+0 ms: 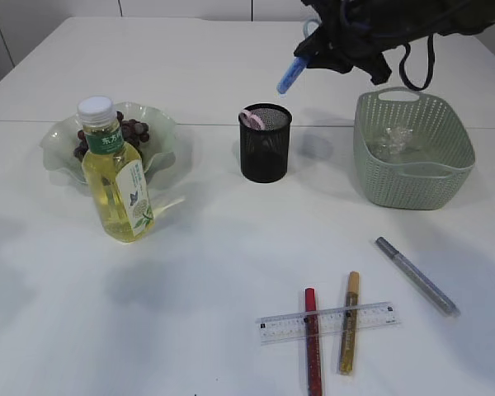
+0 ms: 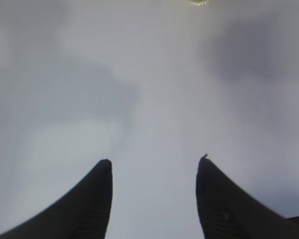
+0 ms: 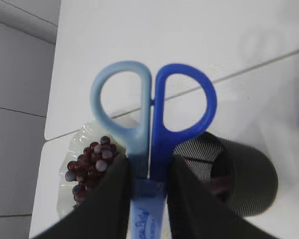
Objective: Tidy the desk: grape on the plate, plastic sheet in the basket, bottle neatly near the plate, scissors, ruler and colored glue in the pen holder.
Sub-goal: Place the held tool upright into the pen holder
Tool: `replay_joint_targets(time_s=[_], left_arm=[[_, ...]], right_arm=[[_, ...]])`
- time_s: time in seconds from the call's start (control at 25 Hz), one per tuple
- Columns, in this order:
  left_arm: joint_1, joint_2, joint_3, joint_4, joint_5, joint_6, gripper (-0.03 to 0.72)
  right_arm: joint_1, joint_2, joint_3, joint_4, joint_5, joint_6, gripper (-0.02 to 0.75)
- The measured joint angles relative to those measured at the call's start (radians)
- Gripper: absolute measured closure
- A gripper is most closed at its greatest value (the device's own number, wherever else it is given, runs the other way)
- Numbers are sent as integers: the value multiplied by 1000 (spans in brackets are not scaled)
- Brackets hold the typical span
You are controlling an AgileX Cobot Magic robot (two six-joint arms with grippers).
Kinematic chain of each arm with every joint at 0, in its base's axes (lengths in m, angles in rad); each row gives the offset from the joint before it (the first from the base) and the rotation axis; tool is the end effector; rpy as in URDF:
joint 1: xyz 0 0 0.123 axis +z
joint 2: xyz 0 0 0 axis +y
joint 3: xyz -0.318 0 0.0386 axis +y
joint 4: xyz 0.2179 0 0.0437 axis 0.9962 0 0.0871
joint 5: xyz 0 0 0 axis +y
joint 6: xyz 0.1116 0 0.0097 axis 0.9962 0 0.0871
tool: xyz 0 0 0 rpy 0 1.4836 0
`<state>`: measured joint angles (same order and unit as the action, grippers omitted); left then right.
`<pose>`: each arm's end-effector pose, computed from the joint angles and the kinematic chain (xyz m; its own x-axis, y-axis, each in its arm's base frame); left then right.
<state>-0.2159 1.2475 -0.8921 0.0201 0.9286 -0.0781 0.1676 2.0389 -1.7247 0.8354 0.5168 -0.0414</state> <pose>0.1918 -0.0402 0.2977 -0.9210 0.1344 -0.3656 0.1480 0.9889 -0.0092 0.4715 0.1214 0.3055 -0.7132 0.5045 -0.4866 0.0231 0.7108 0.7030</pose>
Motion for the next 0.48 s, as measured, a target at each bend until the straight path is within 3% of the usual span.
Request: replay_joint_targets(time_s=[0.48], left_arm=[[0,0,0,-1,4,0,298]], right_arm=[[0,197,-181,53,-49,-250,558]])
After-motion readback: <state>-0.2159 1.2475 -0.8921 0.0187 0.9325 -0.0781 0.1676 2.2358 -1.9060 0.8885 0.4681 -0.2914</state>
